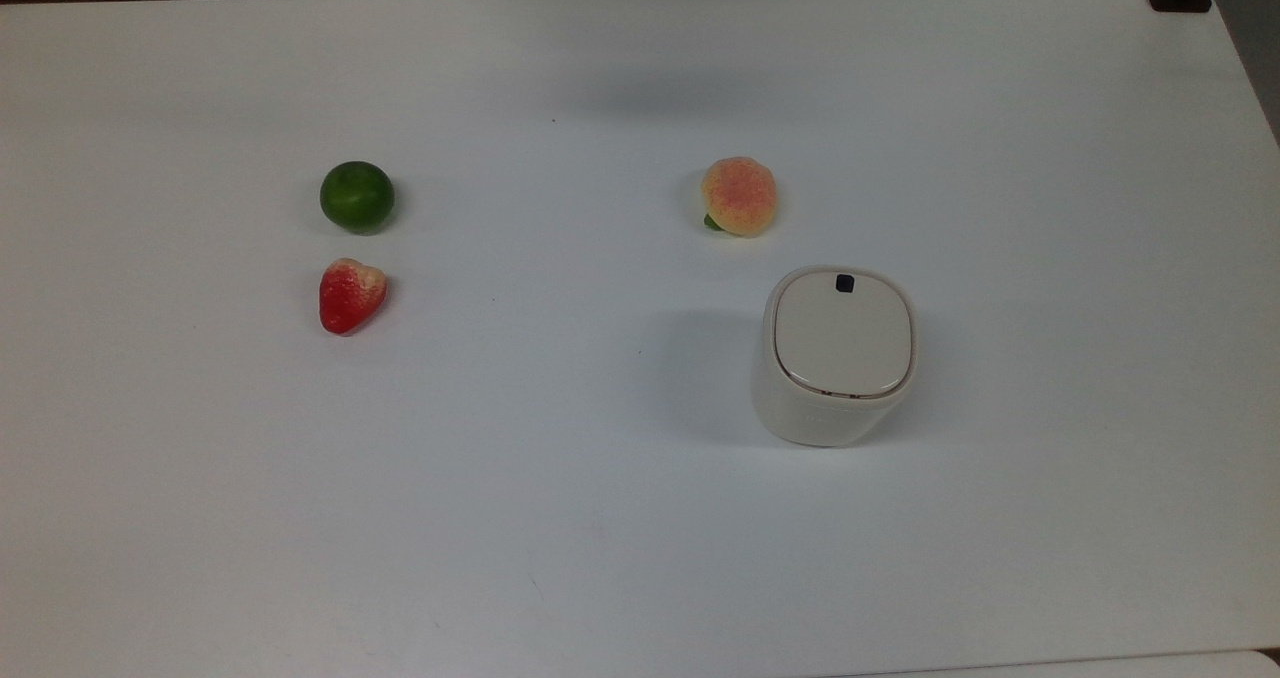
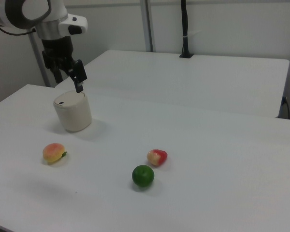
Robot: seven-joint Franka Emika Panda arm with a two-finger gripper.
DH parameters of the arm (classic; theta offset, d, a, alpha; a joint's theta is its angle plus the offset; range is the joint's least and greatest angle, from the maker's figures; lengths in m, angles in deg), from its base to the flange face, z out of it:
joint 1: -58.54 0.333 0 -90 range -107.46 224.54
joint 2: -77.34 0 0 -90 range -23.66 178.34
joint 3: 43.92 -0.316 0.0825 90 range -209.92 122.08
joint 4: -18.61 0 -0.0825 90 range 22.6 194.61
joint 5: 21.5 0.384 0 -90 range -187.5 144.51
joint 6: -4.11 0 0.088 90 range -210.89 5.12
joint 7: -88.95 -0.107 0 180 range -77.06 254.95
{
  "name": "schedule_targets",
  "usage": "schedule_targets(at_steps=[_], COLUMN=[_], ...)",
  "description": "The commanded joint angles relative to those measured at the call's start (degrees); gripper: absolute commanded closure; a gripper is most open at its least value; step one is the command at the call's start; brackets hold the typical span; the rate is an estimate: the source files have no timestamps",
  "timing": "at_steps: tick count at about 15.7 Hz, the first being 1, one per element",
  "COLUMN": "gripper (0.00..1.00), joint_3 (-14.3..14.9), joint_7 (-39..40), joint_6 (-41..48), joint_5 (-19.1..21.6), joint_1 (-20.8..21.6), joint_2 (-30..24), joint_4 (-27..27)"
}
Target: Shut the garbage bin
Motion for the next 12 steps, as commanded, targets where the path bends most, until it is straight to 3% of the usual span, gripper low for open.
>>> schedule_targets(at_steps=[1,12], gripper=[0.00,0.00], joint_3=[1.1,0.4], joint_7=[6.9,8.4], joint_6=[-4.4,-6.4], joint_5=[-1.1,-1.1], joint_1=[0.8,-0.1], joint_2=[0.9,1.3], joint_4=[0.7,0.8])
